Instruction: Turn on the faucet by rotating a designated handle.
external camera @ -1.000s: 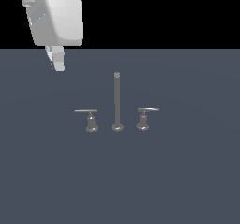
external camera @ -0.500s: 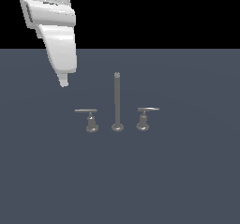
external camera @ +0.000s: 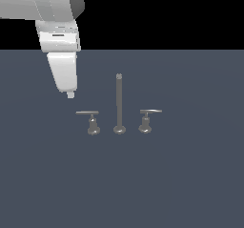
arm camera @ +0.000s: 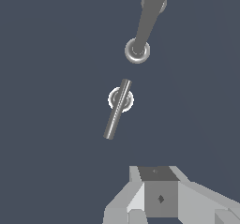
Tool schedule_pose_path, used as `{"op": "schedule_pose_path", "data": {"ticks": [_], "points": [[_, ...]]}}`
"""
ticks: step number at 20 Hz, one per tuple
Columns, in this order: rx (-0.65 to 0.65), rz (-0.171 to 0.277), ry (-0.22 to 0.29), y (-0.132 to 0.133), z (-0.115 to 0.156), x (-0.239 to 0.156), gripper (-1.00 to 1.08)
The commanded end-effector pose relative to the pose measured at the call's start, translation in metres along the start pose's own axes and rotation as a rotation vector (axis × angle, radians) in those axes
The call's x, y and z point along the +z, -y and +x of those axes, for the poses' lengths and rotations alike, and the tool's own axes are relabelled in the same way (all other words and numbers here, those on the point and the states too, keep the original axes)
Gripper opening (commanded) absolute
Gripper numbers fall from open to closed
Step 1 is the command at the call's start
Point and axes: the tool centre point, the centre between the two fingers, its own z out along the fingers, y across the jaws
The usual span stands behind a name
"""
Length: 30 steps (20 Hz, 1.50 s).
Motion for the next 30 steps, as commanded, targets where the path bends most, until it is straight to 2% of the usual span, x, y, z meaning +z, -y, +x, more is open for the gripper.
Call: {"op": "schedule_pose_path", "data": {"ticks": [1,17,30], "points": [[0.043,0.001,-0.002,0.009,0.003,0.011,-1.00],[0.298,0.001,-0.010,0.060,0.034,0.075,-1.00],[0.338,0.002,-0.009,0.067,0.040,0.084,-1.00]]}}
